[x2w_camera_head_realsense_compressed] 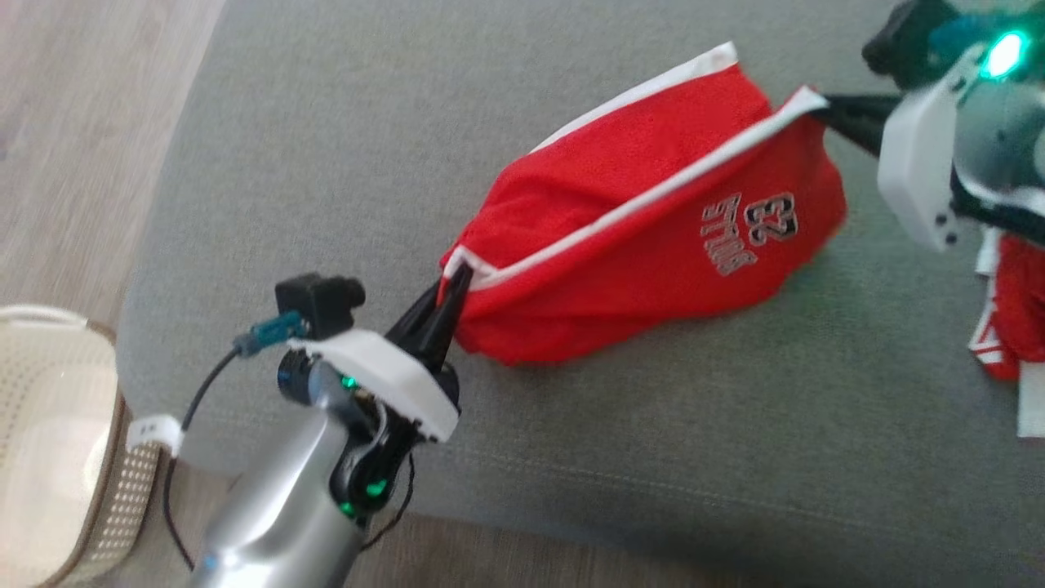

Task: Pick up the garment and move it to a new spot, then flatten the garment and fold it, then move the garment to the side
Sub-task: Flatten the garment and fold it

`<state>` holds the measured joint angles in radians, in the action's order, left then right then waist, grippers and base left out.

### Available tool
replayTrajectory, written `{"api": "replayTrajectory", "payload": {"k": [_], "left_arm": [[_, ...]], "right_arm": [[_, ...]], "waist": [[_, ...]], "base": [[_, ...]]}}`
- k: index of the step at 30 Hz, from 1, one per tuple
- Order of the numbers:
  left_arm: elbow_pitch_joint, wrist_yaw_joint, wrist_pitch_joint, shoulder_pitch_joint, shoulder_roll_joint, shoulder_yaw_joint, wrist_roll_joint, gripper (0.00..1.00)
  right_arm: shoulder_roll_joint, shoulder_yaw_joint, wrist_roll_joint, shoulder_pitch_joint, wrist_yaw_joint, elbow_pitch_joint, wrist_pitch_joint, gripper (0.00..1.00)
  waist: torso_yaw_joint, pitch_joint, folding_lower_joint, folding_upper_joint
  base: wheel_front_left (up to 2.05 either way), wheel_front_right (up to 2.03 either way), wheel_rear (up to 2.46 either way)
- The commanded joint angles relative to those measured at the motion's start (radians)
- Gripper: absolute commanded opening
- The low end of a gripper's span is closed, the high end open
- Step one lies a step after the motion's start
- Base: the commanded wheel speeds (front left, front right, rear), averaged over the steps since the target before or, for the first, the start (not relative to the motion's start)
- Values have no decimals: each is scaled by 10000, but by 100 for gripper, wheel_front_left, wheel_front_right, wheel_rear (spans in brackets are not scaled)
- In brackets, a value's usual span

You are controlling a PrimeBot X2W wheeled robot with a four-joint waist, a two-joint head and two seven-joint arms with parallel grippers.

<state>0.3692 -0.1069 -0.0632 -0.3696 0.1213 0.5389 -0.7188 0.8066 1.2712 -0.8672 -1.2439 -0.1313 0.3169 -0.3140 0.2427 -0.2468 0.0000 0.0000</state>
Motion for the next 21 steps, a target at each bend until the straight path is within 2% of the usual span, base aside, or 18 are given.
{"api": "replayTrajectory", "payload": {"k": [1, 10, 15, 21], "left_arm": [[-85, -85, -84, -672, 40, -250, -94, 0], [1130, -221, -396, -2139, -288, 156, -594, 0], [1834, -231, -607, -2828, -400, 334, -740, 0], [2190, -235, -983, -3401, -511, 806, -1055, 0]], "right_arm": [[-97, -79, 108, -269, 6, 115, -44, 0], [-932, 81, 656, -1308, 6, 1138, -569, 0], [-1081, 87, 1146, -1691, 6, 1642, -798, 0], [-1172, 89, 1256, -2130, 6, 2348, -574, 0]], "waist": [[319, -439, 0, 0], [595, -1333, 0, 0], [716, -1756, 0, 0], [862, -2163, 0, 0]], "base": [[0, 0, 0], [0, 0, 0], [0, 0, 0], [0, 0, 0]]}}
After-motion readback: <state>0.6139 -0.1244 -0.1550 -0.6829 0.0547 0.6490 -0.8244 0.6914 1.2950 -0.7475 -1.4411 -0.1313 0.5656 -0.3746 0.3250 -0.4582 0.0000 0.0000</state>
